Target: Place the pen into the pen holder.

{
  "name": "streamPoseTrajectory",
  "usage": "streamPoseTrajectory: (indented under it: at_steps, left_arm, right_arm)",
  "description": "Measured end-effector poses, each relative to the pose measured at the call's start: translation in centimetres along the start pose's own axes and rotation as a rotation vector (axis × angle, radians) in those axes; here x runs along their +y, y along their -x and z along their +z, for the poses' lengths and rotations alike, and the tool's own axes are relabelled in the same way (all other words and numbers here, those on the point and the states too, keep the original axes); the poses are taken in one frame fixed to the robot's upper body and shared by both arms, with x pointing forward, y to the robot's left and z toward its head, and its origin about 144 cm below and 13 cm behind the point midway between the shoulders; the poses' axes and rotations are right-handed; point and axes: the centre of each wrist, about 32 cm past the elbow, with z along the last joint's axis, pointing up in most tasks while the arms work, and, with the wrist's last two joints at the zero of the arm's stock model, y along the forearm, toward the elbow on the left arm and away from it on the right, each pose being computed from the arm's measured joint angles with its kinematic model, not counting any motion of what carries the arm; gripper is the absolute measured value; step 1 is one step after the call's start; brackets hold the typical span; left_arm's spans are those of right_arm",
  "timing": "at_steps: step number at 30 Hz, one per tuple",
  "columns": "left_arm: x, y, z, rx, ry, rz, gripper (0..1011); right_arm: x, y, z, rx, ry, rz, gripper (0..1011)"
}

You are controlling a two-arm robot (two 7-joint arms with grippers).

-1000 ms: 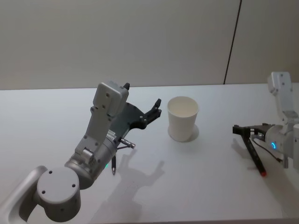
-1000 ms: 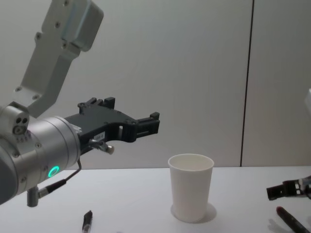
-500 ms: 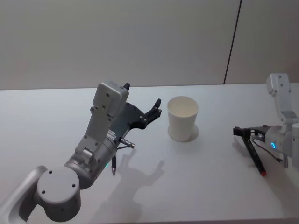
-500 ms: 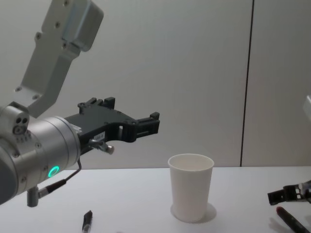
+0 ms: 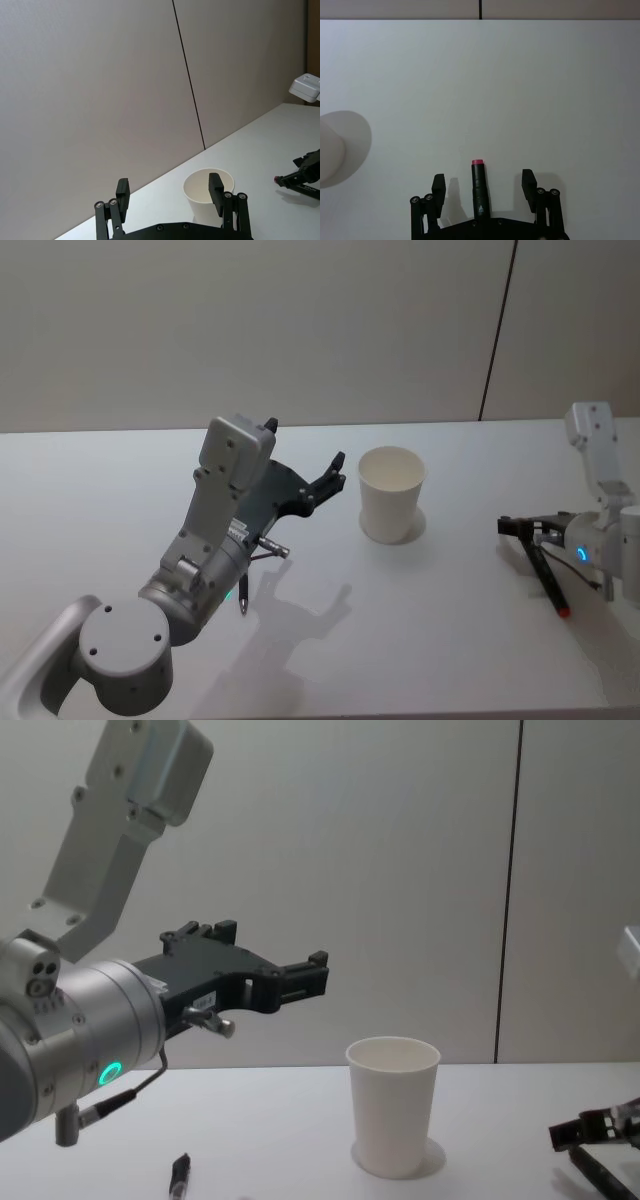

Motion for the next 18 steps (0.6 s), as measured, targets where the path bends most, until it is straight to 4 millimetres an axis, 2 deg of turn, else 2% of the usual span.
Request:
streamPoseTrajectory:
  at_steps: [7, 10, 11, 12, 14, 17, 18]
  left_arm:
    - [0.00, 0.00, 0.00, 0.000, 0.000, 0.000, 1004]
    - [0.00, 0.00, 0.00, 0.000, 0.000, 0.000, 1004]
    - [0.00, 0.00, 0.00, 0.000, 0.000, 0.000, 1004]
    - [0.00, 0.00, 0.00, 0.000, 0.000, 0.000, 1004]
    - [0.00, 0.00, 0.00, 0.000, 0.000, 0.000, 1004]
    - [0.00, 0.01, 0.00, 0.000, 0.000, 0.000, 1004]
    - [0.00, 0.00, 0.00, 0.000, 0.000, 0.000, 1004]
  right_arm:
    - [0.37, 0.04, -0.31, -0.003, 0.010, 0.001, 836]
    - [0.51, 0.06, -0.43, -0.004, 0.013, 0.001, 723]
    - [0.51, 0.06, -0.43, -0.004, 0.013, 0.001, 723]
    - [0.57, 0.06, -0.49, -0.005, 0.015, 0.000, 665]
    - [0.65, 0.06, -0.57, -0.005, 0.017, 0.000, 624]
    - [0.84, 0.05, -0.75, -0.006, 0.022, -0.002, 504]
    - [0.89, 0.05, -0.81, -0.006, 0.024, -0.002, 504]
